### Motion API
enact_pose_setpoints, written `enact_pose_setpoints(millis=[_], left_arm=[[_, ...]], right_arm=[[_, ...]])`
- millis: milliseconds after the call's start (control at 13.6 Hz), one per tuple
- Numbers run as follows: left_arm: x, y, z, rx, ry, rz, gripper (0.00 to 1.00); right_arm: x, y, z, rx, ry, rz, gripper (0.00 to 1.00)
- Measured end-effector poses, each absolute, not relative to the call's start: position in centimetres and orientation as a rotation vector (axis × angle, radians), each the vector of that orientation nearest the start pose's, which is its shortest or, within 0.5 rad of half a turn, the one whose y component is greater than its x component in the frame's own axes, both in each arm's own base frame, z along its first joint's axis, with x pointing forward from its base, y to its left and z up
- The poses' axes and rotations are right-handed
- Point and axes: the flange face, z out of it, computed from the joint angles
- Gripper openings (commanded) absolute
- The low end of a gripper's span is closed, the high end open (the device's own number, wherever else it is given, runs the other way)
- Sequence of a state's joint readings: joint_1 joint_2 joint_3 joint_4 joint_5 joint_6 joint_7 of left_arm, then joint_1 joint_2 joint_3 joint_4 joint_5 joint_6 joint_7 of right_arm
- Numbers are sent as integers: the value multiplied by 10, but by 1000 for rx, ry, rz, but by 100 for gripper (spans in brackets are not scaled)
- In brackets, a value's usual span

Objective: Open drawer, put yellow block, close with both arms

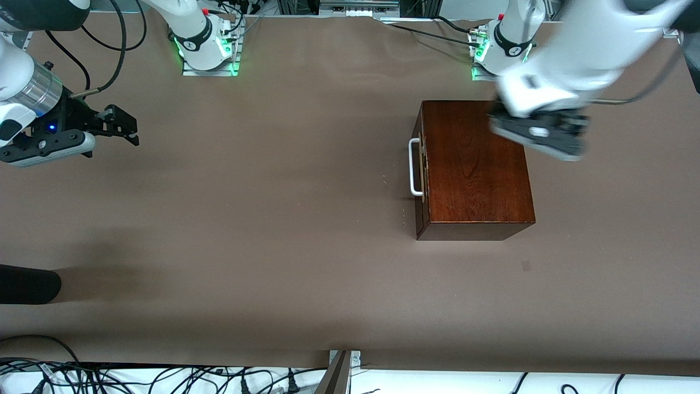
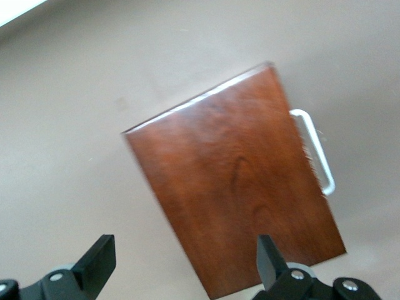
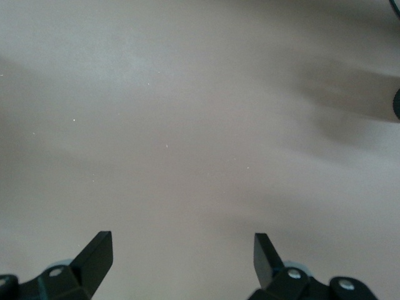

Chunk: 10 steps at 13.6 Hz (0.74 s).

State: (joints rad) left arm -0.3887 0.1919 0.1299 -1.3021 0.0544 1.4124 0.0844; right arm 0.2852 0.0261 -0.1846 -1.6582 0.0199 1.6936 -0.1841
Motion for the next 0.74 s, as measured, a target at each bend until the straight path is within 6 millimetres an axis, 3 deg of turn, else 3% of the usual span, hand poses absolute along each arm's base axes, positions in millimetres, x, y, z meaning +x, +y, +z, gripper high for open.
enact_pose_setpoints(millis=[147, 368, 515, 662, 735], left_arm=[[587, -90, 625, -3044, 351, 89, 100], [590, -26, 612, -3074, 193, 51, 100], [582, -9, 610, -3089, 66, 51, 100], [567, -12, 609, -3094, -84, 7, 100], [558, -17, 607, -3095, -80, -14, 100]], right_arm=[[567, 60, 579, -3096, -440, -16, 100], [567, 60, 579, -3096, -439, -16, 100], [567, 60, 579, -3096, -439, -16, 100], [567, 60, 579, -3096, -439, -16, 100], [567, 60, 579, -3096, -439, -16, 100]])
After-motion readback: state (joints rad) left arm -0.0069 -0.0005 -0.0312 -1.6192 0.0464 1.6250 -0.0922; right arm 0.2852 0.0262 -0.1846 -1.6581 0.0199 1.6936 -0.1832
